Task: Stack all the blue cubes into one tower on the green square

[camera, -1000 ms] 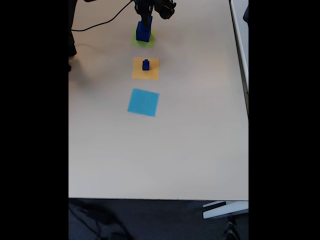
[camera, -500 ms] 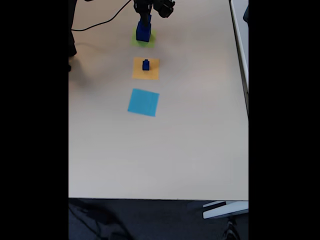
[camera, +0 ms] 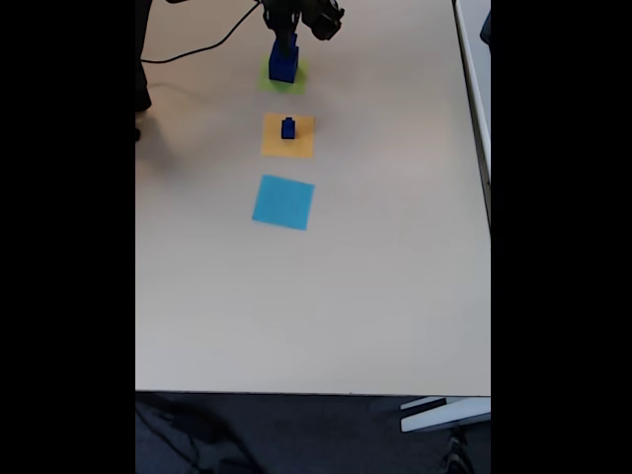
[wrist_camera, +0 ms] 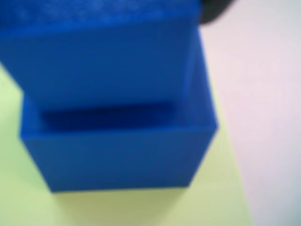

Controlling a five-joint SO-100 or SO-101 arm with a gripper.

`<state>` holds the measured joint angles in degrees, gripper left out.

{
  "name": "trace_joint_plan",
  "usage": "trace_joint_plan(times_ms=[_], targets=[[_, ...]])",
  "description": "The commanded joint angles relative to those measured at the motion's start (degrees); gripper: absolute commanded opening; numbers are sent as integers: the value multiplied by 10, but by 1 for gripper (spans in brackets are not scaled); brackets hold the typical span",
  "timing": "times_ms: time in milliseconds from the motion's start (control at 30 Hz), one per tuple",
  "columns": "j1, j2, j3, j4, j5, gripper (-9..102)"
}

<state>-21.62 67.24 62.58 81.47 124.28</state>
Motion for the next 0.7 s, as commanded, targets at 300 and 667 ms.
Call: trace_joint_plan(times_ms=[300,667], targets=[[4,29,-12,-3,-7,2],[-3,20,-26,-7,-5,11]])
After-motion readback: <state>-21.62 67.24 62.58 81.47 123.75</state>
